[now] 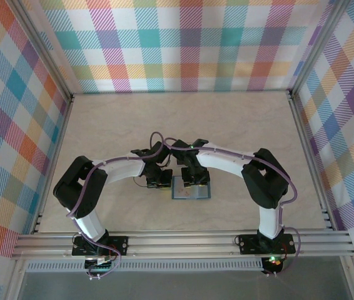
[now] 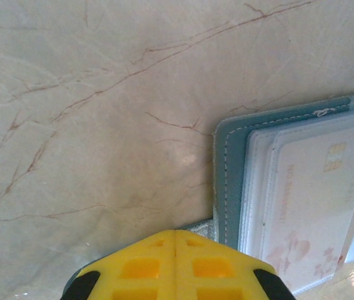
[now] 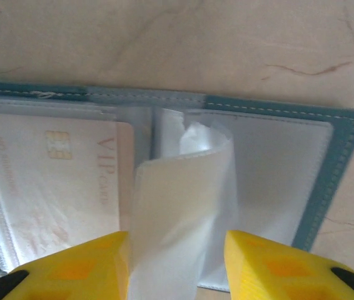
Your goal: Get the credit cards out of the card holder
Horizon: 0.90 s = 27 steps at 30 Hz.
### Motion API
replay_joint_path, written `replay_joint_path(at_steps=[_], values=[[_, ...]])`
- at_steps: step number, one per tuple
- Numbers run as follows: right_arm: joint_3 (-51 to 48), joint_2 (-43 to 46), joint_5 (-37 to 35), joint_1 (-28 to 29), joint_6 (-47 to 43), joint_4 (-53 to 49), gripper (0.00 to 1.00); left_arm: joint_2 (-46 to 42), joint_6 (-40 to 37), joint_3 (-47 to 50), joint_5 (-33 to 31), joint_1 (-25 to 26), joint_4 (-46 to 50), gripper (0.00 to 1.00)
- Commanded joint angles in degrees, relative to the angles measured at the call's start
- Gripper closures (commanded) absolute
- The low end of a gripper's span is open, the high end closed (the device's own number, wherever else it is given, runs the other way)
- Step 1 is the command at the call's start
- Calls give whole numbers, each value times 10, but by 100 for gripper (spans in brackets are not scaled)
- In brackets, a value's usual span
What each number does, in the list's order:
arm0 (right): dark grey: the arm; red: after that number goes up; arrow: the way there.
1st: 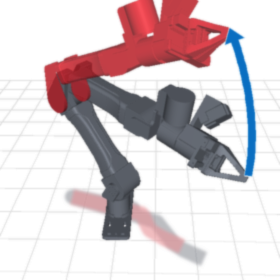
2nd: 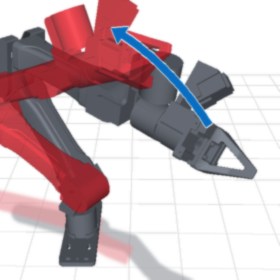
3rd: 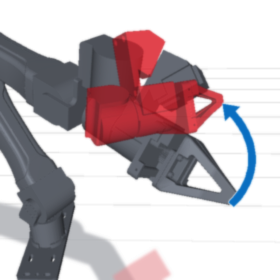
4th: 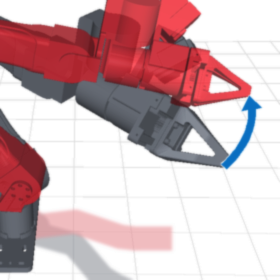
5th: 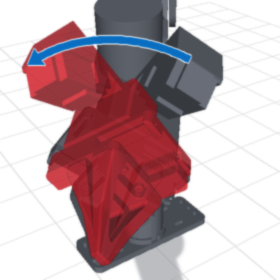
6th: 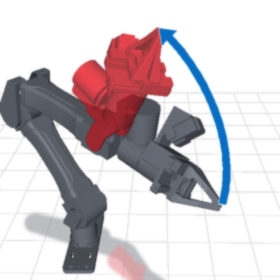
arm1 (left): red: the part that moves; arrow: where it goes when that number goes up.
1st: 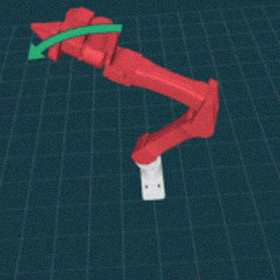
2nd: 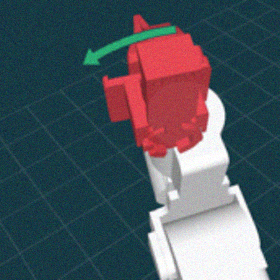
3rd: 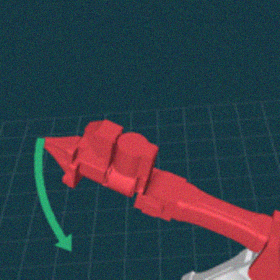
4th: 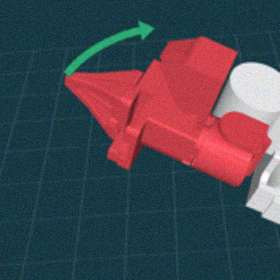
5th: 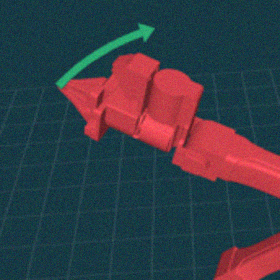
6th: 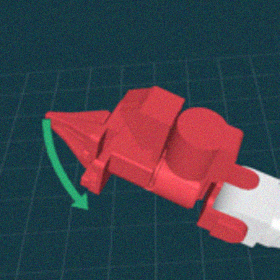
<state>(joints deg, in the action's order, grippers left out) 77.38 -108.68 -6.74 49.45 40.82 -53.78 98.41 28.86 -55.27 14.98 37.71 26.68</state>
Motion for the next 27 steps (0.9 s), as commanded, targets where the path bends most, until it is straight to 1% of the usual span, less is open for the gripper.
replay_joint_path(at_steps=[1,12,19,22,25,27], values=[[16,-9,-36,6,-14,-46,55,-1,-3,1,-3,-1,23,100],[6,14,-71,5,-16,-65,53,-7,-2,5,-7,-1,26,100],[-7,37,-75,0,-13,-64,55,-9,0,3,-7,-1,28,100],[-14,51,-61,-1,-14,-52,59,-9,0,2,-8,-1,29,100],[-31,67,-10,-5,-18,-10,64,-9,1,2,-7,-1,29,100],[-39,70,12,-6,-15,9,69,-9,1,2,-7,-1,29,100]])
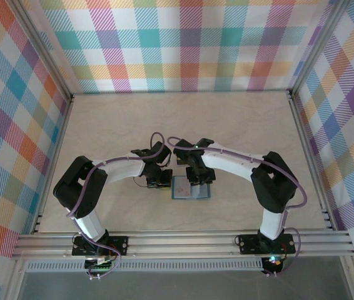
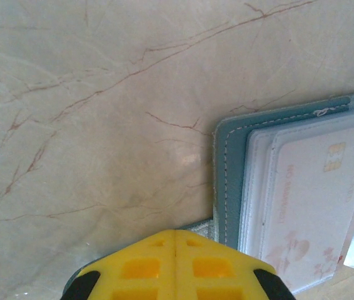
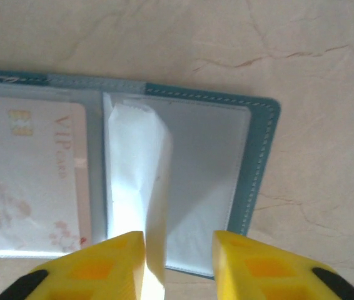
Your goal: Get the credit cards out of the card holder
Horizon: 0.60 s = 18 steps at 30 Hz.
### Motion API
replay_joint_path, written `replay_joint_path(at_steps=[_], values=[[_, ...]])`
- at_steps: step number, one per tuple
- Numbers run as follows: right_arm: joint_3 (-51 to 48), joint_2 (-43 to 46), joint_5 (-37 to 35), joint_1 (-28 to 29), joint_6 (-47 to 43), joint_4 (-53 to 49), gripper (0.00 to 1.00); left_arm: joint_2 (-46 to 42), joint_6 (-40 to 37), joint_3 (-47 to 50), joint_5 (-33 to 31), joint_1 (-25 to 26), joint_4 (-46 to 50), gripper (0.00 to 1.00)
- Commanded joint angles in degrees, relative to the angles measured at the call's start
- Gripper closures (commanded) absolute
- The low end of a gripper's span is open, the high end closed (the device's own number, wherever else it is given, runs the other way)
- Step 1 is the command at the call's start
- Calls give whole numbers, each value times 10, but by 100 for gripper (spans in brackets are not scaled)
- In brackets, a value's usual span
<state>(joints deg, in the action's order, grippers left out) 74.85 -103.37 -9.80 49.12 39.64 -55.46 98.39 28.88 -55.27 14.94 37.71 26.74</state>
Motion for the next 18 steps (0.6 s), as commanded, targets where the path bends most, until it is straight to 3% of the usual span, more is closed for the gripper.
replay_joint_path(at_steps=[1,7,14,18], values=[[-14,17,52,-3,-3,32,72,-9,0,2,-7,-2,29,100],[-20,12,93,-3,-1,63,91,-11,1,3,-7,-1,30,100],[-39,26,120,-8,4,97,97,-11,1,3,-8,-1,31,100],[-51,31,99,-18,2,84,96,-10,1,3,-7,-1,32,100]])
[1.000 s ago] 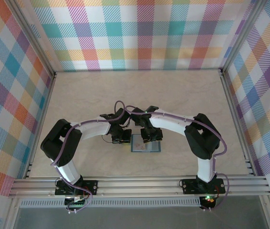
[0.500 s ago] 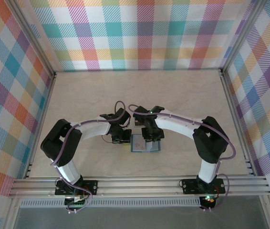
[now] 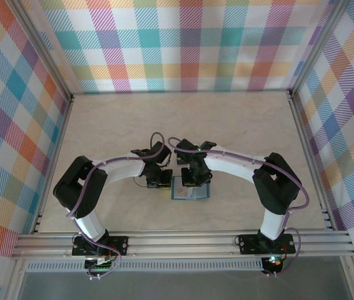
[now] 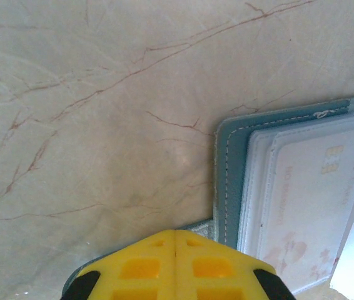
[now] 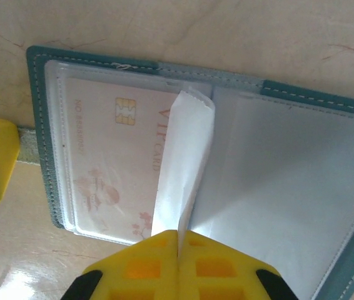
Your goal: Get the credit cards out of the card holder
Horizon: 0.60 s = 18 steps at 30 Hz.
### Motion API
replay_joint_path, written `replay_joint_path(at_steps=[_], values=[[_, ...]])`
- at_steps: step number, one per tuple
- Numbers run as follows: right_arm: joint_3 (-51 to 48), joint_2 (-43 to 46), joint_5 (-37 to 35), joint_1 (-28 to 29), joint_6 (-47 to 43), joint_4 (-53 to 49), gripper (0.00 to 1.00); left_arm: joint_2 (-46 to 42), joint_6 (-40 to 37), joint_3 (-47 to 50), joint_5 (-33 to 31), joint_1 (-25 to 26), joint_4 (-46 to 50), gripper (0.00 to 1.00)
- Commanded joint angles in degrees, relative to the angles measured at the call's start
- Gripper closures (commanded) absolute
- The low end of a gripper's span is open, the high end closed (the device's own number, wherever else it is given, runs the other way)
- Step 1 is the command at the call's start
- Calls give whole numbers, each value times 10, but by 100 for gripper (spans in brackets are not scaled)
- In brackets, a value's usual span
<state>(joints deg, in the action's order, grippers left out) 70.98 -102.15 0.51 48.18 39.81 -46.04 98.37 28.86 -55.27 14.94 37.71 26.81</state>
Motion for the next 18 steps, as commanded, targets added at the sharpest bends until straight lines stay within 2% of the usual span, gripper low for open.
replay_joint_path(at_steps=[1,10,14,18], values=[[-13,20,-17,-11,-1,-18,96,-10,1,2,-7,-1,31,100],[-29,26,-119,-37,-20,-82,78,-8,1,-1,-8,-1,34,100],[-30,33,-146,-40,-21,-99,74,-7,2,-1,-7,-1,35,100],[-33,50,-136,-40,-25,-90,74,-8,2,-1,-7,-1,34,100]])
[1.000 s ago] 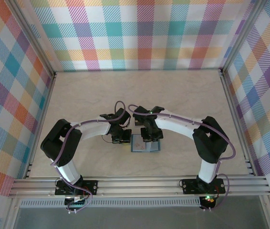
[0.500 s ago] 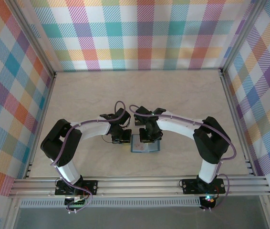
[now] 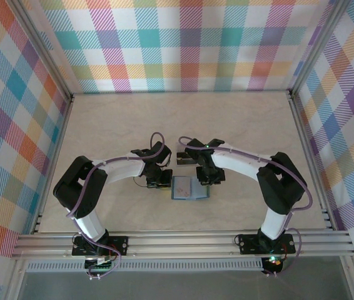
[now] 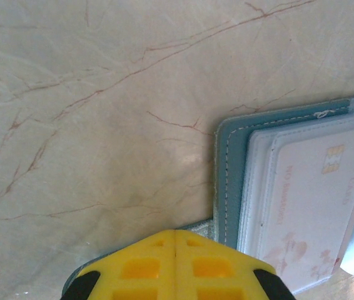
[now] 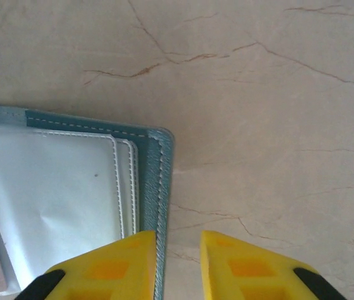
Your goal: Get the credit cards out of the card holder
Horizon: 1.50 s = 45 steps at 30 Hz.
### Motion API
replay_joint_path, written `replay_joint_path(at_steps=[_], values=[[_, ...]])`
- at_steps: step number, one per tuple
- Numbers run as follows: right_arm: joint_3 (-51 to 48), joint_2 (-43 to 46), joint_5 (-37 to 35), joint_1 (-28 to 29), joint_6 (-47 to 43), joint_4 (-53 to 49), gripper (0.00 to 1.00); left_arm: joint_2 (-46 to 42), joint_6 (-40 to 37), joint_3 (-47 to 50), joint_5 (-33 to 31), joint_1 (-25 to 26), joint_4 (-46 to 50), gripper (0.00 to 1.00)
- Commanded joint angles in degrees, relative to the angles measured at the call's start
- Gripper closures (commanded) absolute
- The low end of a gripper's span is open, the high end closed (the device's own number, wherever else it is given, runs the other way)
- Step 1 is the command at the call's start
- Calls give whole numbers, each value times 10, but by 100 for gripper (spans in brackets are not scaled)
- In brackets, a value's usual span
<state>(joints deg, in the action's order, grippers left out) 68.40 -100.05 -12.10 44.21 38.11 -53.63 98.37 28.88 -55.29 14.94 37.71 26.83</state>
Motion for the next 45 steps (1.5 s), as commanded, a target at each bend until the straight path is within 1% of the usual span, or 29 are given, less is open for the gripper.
replay_joint_path(at_steps=[1,5,7,9,11,14,17,23,25,27,32,36,40,43,45], values=[[-10,36,2,0,-10,-4,74,-8,2,-1,-6,-1,34,100],[-29,67,81,0,-9,60,78,-9,3,-3,-6,-2,34,100],[-40,76,129,-1,-5,104,80,-8,3,-3,-4,-1,33,100],[-55,78,193,0,5,164,80,-8,3,-2,-4,-1,33,100],[-59,60,245,-1,10,206,81,-7,3,-2,-3,-1,31,100],[-54,20,288,0,20,240,84,-7,3,-3,-2,-1,32,100],[-50,-10,284,-1,23,247,86,-8,1,-3,-2,-1,35,100],[-43,-26,179,-1,8,178,88,-15,3,0,-2,-1,38,100],[-43,-24,156,-1,5,163,88,-15,2,0,-1,-1,38,100],[-44,-20,151,-1,4,158,87,-15,3,-1,0,-1,38,100],[-47,-5,168,-1,9,175,86,-19,4,-8,5,0,41,100],[-56,14,196,-1,19,201,83,-38,8,-15,10,0,41,100],[-60,29,207,-2,24,214,82,-51,10,-31,14,5,48,100],[-77,37,244,-9,29,250,80,-50,19,-42,30,11,39,100],[-92,36,282,-18,30,283,78,-44,35,-41,62,15,14,100]])
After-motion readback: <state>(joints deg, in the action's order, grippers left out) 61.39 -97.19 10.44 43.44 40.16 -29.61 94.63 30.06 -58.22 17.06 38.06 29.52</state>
